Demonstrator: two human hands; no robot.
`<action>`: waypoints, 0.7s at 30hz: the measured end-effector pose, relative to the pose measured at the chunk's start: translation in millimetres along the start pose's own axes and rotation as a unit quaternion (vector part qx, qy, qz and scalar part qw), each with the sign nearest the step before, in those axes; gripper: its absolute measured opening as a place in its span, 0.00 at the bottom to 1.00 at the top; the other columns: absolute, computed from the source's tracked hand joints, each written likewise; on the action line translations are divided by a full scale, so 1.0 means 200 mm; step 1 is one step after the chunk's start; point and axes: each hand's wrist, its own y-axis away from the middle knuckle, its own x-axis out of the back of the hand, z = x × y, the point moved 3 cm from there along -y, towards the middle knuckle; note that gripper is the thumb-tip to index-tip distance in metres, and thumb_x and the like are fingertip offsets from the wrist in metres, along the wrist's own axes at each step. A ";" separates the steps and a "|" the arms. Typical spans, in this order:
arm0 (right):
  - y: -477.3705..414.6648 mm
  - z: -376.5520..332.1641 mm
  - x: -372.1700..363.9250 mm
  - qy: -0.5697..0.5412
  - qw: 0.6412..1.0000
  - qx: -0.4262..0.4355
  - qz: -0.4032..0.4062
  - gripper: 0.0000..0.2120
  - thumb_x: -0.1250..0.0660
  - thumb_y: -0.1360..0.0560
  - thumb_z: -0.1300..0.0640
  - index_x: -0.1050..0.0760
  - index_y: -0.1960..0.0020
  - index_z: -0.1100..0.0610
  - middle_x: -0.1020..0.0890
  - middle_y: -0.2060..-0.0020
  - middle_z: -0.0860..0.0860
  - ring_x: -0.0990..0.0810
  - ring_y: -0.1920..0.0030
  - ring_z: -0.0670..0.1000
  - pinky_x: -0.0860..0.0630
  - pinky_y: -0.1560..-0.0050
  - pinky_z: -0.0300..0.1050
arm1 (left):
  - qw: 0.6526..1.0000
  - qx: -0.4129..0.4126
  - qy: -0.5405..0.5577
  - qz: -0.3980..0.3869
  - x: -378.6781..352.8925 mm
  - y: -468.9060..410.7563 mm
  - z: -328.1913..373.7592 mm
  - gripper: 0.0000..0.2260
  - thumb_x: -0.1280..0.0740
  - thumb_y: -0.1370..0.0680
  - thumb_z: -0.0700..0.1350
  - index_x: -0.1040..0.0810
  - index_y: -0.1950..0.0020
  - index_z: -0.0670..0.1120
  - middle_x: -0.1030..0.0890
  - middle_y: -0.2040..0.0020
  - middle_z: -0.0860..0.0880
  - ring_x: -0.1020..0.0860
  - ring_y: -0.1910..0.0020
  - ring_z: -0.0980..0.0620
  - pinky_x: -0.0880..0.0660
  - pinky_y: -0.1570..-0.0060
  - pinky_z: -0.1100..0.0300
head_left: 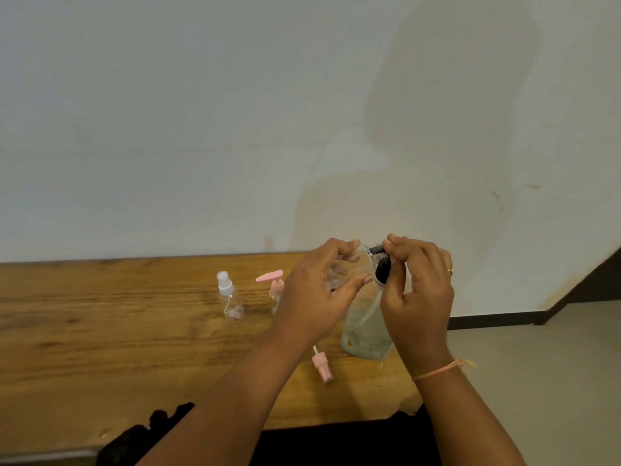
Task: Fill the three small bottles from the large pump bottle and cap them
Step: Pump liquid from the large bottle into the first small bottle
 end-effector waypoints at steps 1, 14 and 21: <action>-0.01 0.00 0.01 -0.001 1.000 0.004 -0.001 0.09 0.40 0.27 0.67 0.21 0.52 0.64 0.19 0.54 0.55 0.24 0.50 0.51 0.32 0.47 0.37 | 1.000 -0.003 0.002 -0.001 0.00 -0.01 0.00 0.15 0.27 0.28 0.48 0.29 0.48 0.60 0.21 0.45 0.59 0.22 0.46 0.64 0.25 0.51 0.71; 0.01 0.05 -0.04 0.018 1.000 0.007 -0.019 0.11 0.38 0.32 0.73 0.23 0.53 0.63 0.20 0.56 0.56 0.26 0.51 0.50 0.32 0.50 0.41 | 0.999 0.022 -0.015 -0.043 0.01 -0.03 -0.01 0.14 0.27 0.28 0.50 0.31 0.52 0.63 0.20 0.42 0.56 0.21 0.47 0.61 0.22 0.50 0.61; -0.03 -0.01 0.01 0.024 0.999 -0.008 -0.026 0.11 0.41 0.28 0.65 0.21 0.52 0.62 0.19 0.55 0.54 0.25 0.50 0.52 0.31 0.50 0.42 | 1.000 -0.008 -0.019 -0.023 0.02 -0.02 -0.02 0.18 0.28 0.30 0.53 0.28 0.43 0.60 0.19 0.47 0.57 0.21 0.48 0.63 0.23 0.50 0.67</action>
